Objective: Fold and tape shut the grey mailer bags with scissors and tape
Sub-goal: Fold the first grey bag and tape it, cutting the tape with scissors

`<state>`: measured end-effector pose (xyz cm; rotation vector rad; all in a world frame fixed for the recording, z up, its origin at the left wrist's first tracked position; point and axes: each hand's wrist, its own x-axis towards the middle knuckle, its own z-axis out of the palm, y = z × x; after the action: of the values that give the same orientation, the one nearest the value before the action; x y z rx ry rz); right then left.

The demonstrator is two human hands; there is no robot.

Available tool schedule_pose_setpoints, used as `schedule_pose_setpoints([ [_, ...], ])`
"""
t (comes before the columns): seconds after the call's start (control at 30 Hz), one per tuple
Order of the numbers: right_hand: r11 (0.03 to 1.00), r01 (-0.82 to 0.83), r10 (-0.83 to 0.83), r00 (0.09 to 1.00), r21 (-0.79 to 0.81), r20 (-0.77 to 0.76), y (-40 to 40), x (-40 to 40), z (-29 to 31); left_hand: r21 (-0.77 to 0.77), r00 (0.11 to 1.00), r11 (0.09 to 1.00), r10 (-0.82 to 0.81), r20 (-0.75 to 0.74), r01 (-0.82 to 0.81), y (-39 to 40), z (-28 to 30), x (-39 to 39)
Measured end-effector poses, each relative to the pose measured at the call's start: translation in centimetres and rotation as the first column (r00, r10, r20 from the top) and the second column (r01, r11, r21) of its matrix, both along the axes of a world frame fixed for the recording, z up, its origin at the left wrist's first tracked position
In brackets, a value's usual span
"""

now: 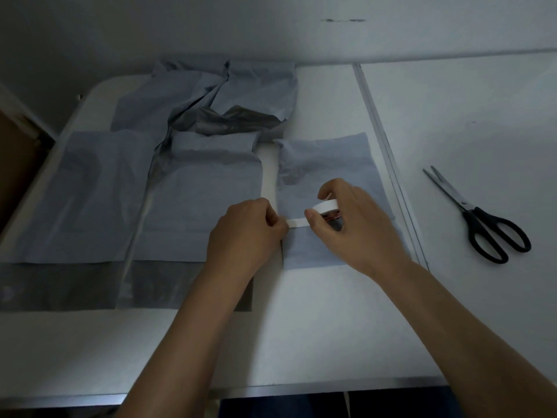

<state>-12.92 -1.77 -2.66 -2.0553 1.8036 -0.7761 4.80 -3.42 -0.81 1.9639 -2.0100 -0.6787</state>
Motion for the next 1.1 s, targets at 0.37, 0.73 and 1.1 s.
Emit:
schedule_pose_setpoints([
  [0.37,0.999,0.036,-0.036,0.999,0.032,0.0,-0.1,0.0,0.1,0.041,0.987,0.996,-0.089,0.135,0.085,-0.6,0.2,-0.2],
  [0.73,0.996,0.024,-0.022,0.999,0.083,-0.032,0.0,-0.1,0.7,0.018,0.987,0.999,-0.04,0.159,0.037,-0.4,0.6,1.4],
  [1.1,0.992,-0.014,0.017,1.0,0.129,-0.024,-0.4,-0.1,1.0,-0.326,0.927,0.869,-0.367,0.083,0.373,2.7,-1.8,-1.0],
])
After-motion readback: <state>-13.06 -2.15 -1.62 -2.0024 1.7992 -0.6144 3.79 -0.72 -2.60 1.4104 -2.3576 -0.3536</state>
